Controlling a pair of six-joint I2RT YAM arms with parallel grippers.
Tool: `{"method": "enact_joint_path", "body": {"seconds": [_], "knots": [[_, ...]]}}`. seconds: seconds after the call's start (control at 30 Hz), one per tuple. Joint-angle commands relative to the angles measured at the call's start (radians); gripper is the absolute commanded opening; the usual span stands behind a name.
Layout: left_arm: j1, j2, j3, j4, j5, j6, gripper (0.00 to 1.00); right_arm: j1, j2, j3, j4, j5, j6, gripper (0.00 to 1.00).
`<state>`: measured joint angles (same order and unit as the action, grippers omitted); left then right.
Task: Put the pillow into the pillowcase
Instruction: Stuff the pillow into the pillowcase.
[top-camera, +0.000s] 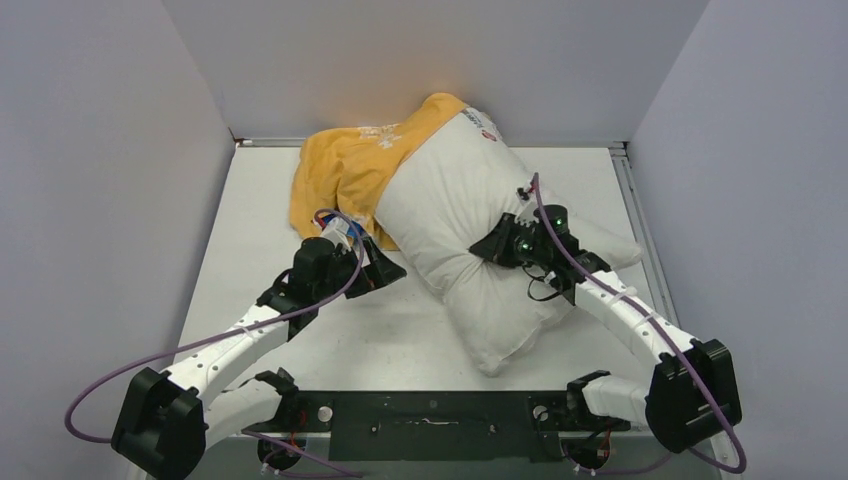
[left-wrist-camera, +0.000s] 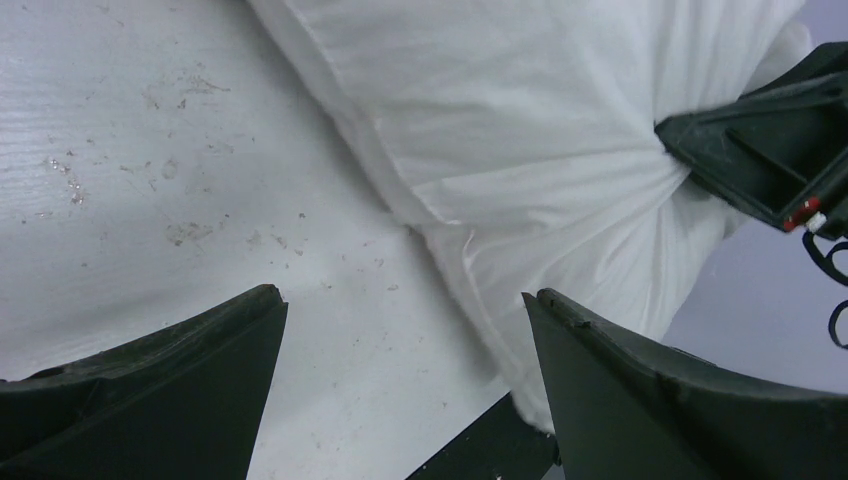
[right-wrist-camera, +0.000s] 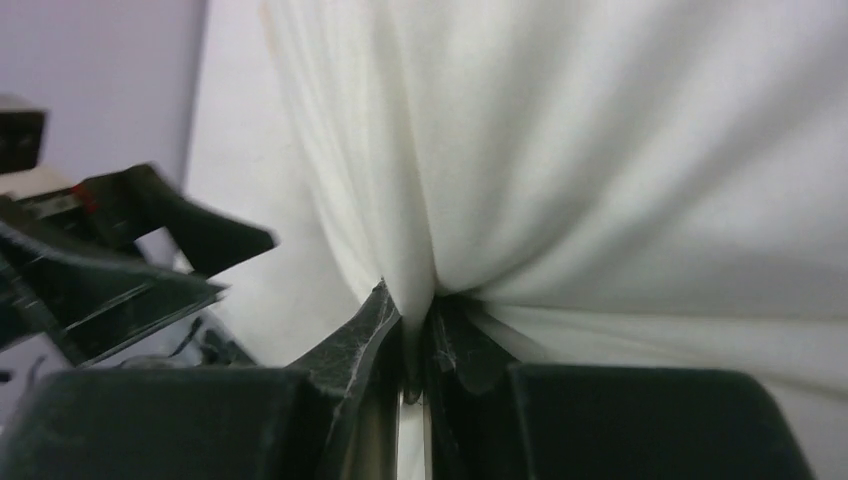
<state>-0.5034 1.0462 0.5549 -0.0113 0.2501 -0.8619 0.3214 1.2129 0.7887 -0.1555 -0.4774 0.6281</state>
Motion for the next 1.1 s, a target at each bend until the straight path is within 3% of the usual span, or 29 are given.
{"method": "enact_joint_path", "body": {"seconds": [0.0,0.13,0.17,0.3,0.4,0.5,0.63,0.7,0.87,1.07], "knots": [[-0.004,-0.034,0.044,0.066,-0.002,0.021,0.95,0.210,-0.044,-0.042,0.175,-0.132,0.306,0.05],[-0.004,-0.102,0.094,-0.062,-0.044,0.092,0.95,0.387,-0.016,0.059,0.172,-0.085,0.334,0.07],[-0.004,-0.115,0.107,-0.103,-0.061,0.112,0.95,0.405,-0.012,0.101,0.114,-0.065,0.301,0.16],[0.001,-0.152,0.133,-0.229,-0.118,0.163,0.96,0.399,-0.050,0.318,-0.215,0.172,0.078,0.74],[0.008,-0.164,0.104,-0.228,-0.113,0.163,0.96,0.336,-0.067,0.432,-0.388,0.374,-0.083,0.99],[0.012,-0.159,0.075,-0.199,-0.099,0.145,0.96,0.195,-0.060,0.465,-0.478,0.472,-0.169,0.90],[0.016,-0.142,0.066,-0.186,-0.085,0.138,0.96,-0.094,-0.031,0.383,-0.459,0.263,-0.217,0.90],[0.018,-0.141,0.065,-0.193,-0.086,0.143,0.96,-0.162,-0.012,0.321,-0.426,0.128,-0.222,0.90],[0.034,-0.118,0.048,-0.175,-0.066,0.158,0.96,-0.157,-0.015,0.134,-0.281,-0.148,-0.153,0.98],[0.040,0.031,0.091,-0.010,0.042,0.161,0.87,0.049,-0.094,-0.018,-0.114,-0.228,0.039,0.69]]}}
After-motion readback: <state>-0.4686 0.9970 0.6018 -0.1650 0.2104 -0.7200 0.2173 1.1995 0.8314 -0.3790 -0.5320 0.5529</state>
